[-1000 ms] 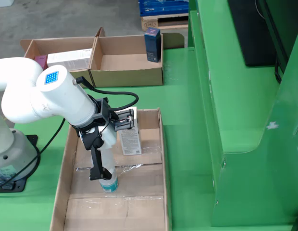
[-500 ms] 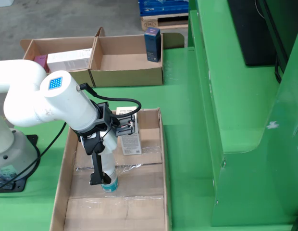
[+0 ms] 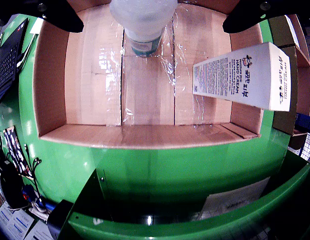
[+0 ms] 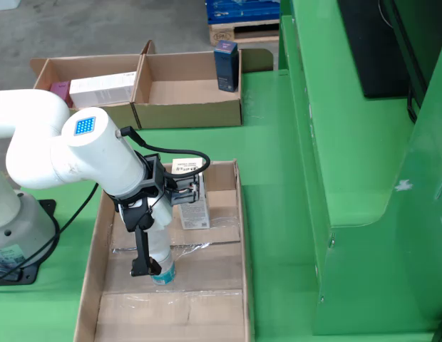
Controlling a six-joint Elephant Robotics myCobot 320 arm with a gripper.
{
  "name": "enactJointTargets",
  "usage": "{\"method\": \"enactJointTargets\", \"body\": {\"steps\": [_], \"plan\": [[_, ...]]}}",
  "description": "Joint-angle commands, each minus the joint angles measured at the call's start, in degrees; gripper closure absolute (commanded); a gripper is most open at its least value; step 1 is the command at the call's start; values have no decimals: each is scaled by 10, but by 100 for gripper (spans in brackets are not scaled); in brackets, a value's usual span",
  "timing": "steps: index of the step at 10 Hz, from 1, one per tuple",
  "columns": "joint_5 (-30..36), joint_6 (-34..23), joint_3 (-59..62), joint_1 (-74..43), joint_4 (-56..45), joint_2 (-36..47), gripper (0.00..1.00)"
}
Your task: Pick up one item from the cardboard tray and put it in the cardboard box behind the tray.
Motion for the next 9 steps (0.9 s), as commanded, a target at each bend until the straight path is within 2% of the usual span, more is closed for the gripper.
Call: {"method": "enactJointTargets", "body": {"steps": [1, 9], "plan": [[-4, 4, -11, -1, 7, 21, 0], [-1, 4, -36, -3, 17, 21, 0]]}}
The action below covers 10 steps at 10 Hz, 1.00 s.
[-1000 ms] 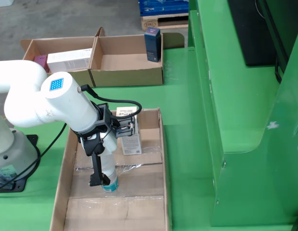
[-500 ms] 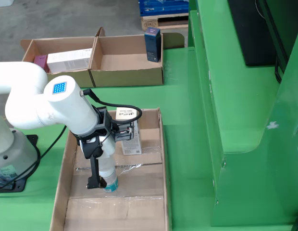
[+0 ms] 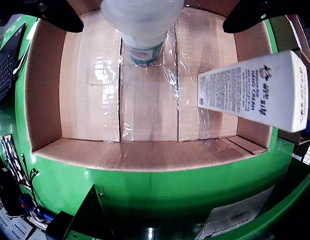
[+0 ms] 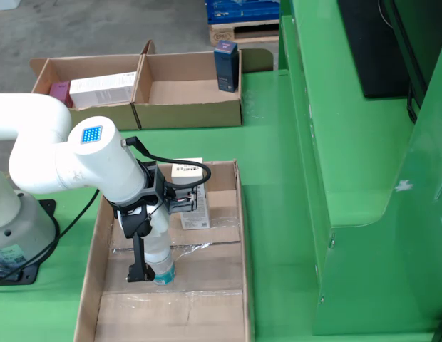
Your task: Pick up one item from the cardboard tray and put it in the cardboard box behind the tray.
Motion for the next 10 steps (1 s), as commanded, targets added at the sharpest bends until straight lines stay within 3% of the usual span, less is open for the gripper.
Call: {"method": "enactJointTargets", "body": {"steps": [1, 7, 10], "plan": [[1, 1, 11, -4, 7, 18, 0], [1, 1, 11, -4, 7, 18, 0], [1, 1, 11, -4, 7, 18, 30]]}}
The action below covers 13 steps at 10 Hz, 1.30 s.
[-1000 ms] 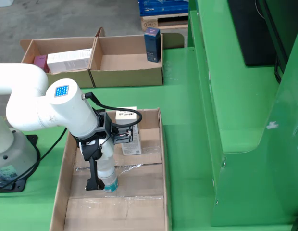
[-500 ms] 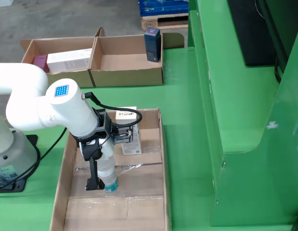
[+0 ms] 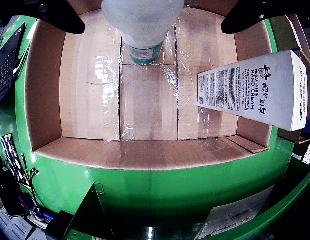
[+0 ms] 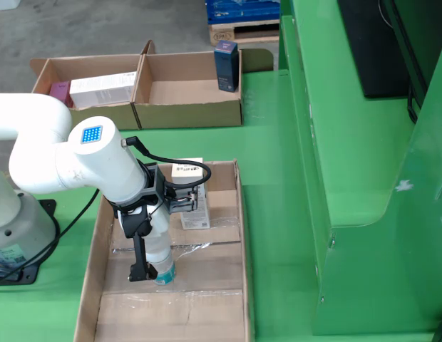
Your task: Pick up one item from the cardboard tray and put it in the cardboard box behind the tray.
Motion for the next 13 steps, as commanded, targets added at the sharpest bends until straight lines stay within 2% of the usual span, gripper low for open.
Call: {"method": "enactJointTargets", "body": {"steps": [1, 7, 13], "plan": [[1, 1, 13, -4, 7, 18, 40], [1, 1, 13, -4, 7, 18, 100], [1, 1, 13, -4, 7, 18, 100]]}}
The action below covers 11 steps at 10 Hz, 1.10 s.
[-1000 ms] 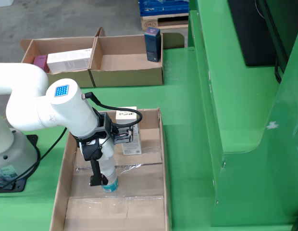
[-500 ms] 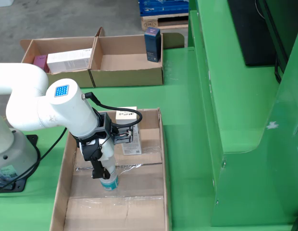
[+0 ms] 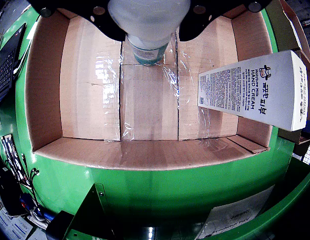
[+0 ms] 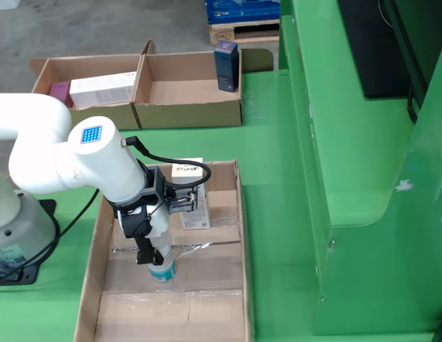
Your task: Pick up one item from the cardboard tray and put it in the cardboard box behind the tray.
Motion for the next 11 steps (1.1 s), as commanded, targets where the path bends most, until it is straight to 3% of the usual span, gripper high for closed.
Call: {"method": "enactJointTargets", "body": {"steps": [1, 8, 11], "plan": [[2, 1, 13, -4, 7, 18, 100], [2, 1, 13, -4, 7, 18, 100], [7, 3, 111, 8, -91, 10, 100]]}}
